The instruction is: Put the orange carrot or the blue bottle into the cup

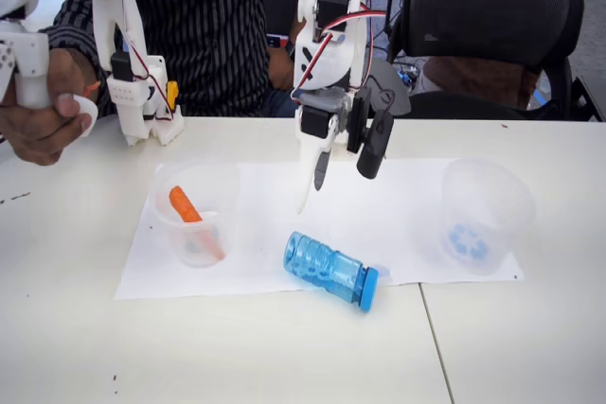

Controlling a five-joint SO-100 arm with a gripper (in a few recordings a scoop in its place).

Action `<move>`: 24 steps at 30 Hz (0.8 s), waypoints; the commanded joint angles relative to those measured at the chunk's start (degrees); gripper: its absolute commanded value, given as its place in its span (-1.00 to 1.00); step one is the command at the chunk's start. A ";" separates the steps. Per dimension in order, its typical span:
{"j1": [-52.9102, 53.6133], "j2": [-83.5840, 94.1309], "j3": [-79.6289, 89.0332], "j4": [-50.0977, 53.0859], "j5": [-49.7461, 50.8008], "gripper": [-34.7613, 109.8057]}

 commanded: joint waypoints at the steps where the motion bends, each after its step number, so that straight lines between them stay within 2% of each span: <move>1: 0.35 1.14 -6.06 -0.62 0.88 0.19; 8: 0.70 -7.73 -8.53 -5.27 0.97 0.19; 24: 0.44 -19.07 -12.04 -4.75 1.67 0.19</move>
